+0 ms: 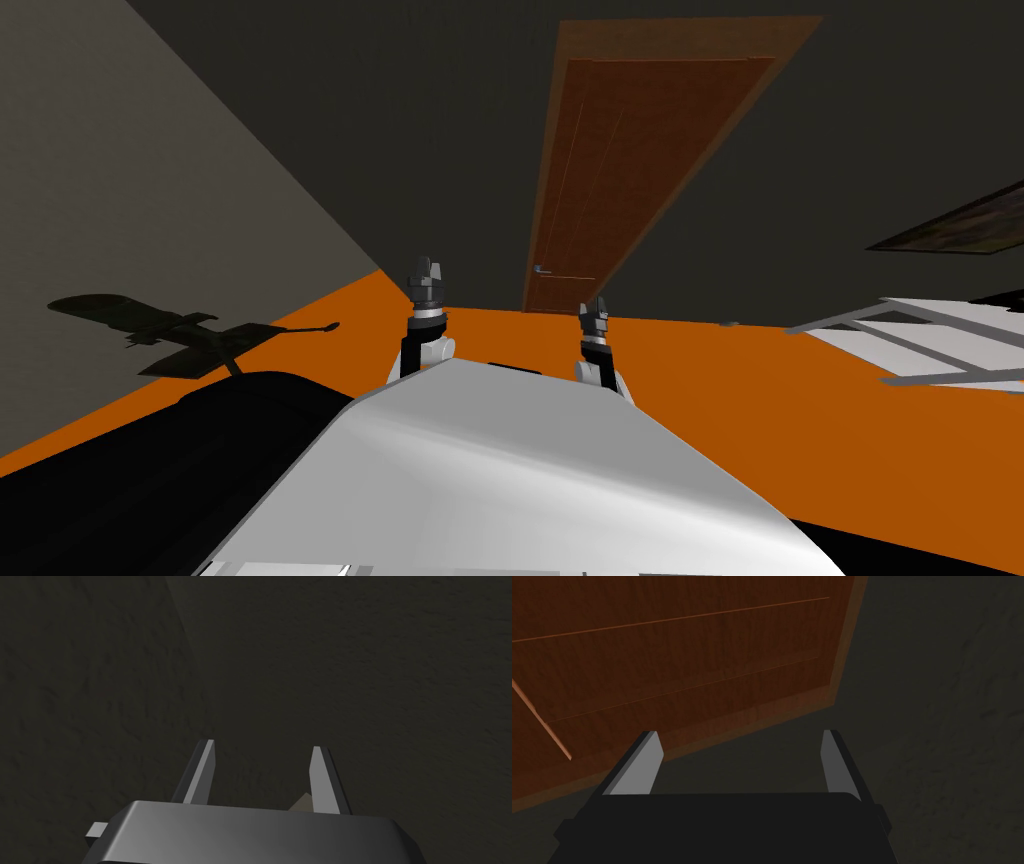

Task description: Pull the door open

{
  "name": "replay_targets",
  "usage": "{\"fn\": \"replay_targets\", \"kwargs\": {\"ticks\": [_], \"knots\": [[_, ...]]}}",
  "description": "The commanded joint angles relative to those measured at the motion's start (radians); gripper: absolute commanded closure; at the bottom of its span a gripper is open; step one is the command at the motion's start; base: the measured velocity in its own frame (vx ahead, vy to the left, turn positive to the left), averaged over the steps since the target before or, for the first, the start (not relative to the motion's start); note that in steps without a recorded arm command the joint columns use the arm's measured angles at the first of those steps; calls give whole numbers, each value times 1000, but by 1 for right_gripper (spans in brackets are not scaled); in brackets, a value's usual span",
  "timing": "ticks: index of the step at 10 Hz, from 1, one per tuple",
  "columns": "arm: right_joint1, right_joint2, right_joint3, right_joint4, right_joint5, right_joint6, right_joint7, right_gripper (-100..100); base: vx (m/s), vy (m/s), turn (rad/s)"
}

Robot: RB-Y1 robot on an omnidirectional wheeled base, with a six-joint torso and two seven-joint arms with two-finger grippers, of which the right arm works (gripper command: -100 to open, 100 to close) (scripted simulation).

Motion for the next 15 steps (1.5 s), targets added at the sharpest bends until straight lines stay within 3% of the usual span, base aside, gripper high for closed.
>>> {"fn": "replay_targets", "kwargs": {"ticks": [1,12,13,15], "knots": [[-16,-5,-3,49,-1,-15,-1,-100,95,19,46],[-124,-31,-17,361,-9,-91,-2,-100,103,15,49],[-124,-31,-17,362,-9,-91,-2,-100,68,12,16],[-144,-35,-20,419,-11,-105,-2,-100,61,16,36]]}}
